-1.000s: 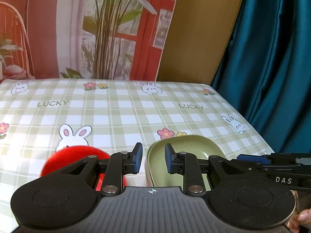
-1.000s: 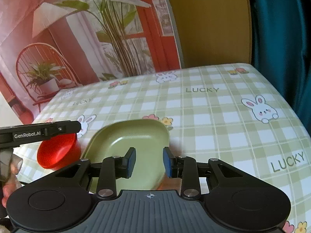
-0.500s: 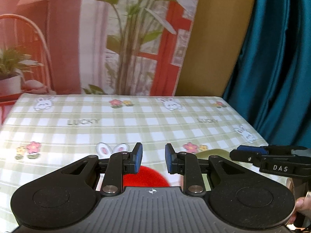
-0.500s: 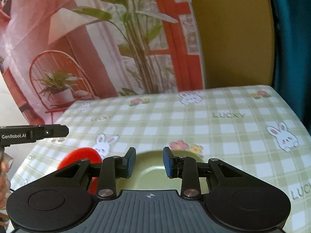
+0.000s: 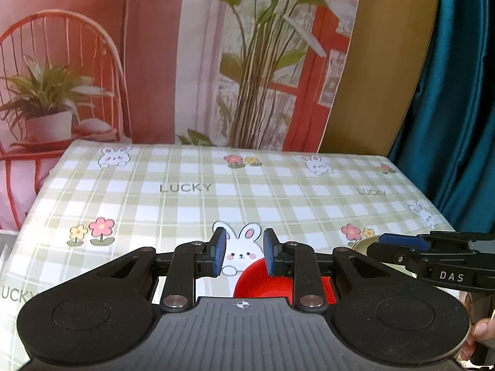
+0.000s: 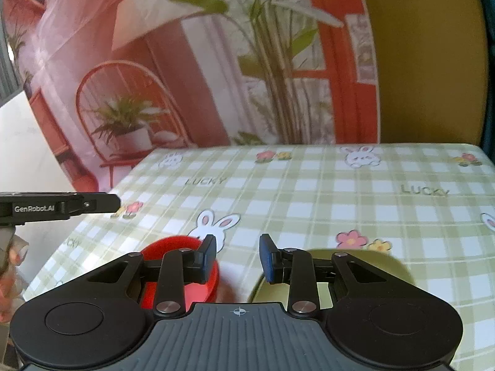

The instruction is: Organize plates and bowls

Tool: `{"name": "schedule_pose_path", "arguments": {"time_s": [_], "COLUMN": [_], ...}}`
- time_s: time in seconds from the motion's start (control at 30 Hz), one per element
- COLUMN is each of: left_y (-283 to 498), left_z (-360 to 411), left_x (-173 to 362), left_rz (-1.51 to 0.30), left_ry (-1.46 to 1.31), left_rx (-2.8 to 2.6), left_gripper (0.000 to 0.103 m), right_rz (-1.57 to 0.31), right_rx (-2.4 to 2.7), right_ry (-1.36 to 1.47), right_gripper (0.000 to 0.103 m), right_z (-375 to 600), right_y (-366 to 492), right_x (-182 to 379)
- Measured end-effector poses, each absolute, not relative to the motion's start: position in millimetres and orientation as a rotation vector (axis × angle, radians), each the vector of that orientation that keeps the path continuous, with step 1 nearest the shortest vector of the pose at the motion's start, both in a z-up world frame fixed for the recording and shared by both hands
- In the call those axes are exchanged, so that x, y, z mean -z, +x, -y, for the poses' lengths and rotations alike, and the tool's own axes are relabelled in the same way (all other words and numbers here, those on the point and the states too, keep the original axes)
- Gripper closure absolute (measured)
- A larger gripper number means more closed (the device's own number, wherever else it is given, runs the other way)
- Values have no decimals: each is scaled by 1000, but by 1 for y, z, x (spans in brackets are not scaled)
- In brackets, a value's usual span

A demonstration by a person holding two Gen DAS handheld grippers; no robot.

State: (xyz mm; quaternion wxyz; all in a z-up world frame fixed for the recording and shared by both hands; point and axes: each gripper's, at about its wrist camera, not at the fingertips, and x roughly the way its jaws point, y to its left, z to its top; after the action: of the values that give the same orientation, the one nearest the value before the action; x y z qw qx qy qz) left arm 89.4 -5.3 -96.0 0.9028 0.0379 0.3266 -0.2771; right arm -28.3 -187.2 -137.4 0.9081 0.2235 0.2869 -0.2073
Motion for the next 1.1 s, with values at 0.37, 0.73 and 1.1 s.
{"name": "schedule_pose_path", "arguments": {"time_s": [0.37,0.73,1.1], "left_y": [87,84,85], "left_z": [-2,-3,-6], "left_x": [139,166,178], "left_rz": [-744,-810,-865], "left_ry": [59,34,-42], "left_rx": [545,588,594], "left_gripper": [68,68,69], "right_rz": [-689,-788,-815], "right_rx": [355,342,322], "right_ry": [447,406,416], "right_gripper": [74,74,74], "right_z": [176,171,167], "right_y": [2,26,30], "right_x": [160,176,186]}}
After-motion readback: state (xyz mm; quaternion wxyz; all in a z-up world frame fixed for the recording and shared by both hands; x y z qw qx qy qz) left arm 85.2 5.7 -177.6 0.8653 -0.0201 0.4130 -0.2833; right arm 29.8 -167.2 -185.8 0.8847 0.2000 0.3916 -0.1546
